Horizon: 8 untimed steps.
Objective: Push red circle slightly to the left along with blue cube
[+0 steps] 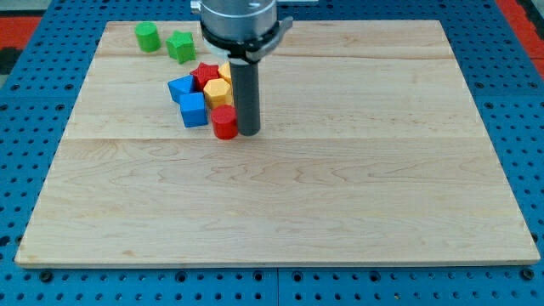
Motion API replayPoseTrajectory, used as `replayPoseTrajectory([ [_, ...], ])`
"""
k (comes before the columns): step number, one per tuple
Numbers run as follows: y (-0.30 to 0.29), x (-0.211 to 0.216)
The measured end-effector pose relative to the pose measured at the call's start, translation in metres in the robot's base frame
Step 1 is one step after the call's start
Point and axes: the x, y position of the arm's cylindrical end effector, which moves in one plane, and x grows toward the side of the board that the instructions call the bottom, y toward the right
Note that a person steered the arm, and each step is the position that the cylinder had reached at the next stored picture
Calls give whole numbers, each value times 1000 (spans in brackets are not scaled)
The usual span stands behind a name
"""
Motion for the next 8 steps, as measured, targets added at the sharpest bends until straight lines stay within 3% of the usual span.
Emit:
replayPoseTrajectory([
  [2, 33, 17],
  [4, -20, -3],
  [5, 22, 6],
  [6, 15, 24],
  [8, -217, 12],
])
